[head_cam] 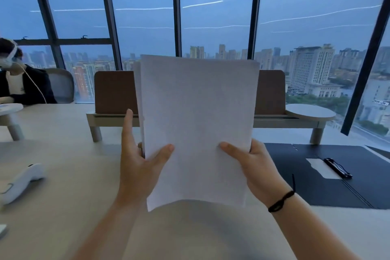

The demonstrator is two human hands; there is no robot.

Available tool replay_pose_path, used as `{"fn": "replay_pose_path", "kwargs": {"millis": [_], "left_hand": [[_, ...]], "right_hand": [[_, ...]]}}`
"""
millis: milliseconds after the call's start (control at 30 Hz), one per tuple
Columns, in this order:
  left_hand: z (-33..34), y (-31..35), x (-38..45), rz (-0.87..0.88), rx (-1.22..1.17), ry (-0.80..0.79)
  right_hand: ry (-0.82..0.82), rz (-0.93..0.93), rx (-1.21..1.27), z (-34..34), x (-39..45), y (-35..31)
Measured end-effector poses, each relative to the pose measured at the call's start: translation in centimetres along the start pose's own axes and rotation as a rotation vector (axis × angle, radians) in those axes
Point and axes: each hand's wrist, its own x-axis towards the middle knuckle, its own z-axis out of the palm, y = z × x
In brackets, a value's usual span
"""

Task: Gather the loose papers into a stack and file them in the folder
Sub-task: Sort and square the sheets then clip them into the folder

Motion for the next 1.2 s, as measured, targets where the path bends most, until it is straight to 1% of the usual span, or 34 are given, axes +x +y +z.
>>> {"fn": "replay_pose_path", "kwargs": {"millis": [67,100,200,233,267,300,400,500,600,733,833,933,1033,1133,1200], "left_hand": [[0.0,-0.6,-0.3,-0.081,-0.087,-0.046],[-0.1,-1.5,-1.0,-0.167,-0.12,-0.086],[-0.2,-4.8,-3.9,-0.524,-0.21,-0.225],[-0.3,-5.6,-4.7,-0.609,-0.21,-0.26],[-0.3,-6.2,-5.1,-0.639,-0.188,-0.29],[-0.3,-6.7,-5.3,-0.619,-0.137,-0.305],[-0.6,-6.7,-4.3,-0.527,0.021,-0.276],[-0.8,-7.0,-4.0,-0.533,0.051,-0.301],[-1.0,-7.8,-4.7,-0.555,0.145,-0.389],[-1.0,-8.1,-5.0,-0.537,0.201,-0.398],[-0.6,-7.9,-5.0,-0.547,0.166,-0.384],[0.2,-7.3,-5.0,-0.576,0.099,-0.379],[2.1,-6.7,-4.6,-0.677,-0.041,-0.391],[5.4,-5.6,-3.8,-0.758,-0.131,-0.496],[8.3,-5.2,-3.3,-0.784,-0.172,-0.586]], "right_hand": [[0.008,-0.003,-0.007,-0.5,-0.9,1.3],[0.013,0.024,-0.005,-0.9,-1.5,2.5],[-0.013,0.184,-0.025,-1.4,-4.0,6.8],[-0.035,0.227,-0.035,-1.6,-4.5,8.0],[-0.05,0.248,-0.045,-1.6,-4.8,8.7],[-0.059,0.249,-0.059,-1.7,-4.8,9.1],[-0.056,0.228,-0.098,-2.0,-4.1,8.8],[-0.054,0.23,-0.09,-2.0,-3.9,9.0],[-0.079,0.293,-0.091,-2.3,-4.2,10.1],[-0.121,0.271,-0.138,-2.4,-4.5,10.3],[-0.137,0.257,-0.221,-2.4,-4.6,10.2],[-0.059,0.234,-0.283,-3.0,-4.1,9.7],[-0.011,0.196,-0.33,-5.1,-3.4,8.4],[-0.055,0.181,-0.355,-8.6,-2.6,6.3],[-0.028,0.221,-0.363,-11.5,-2.1,5.4]]}}
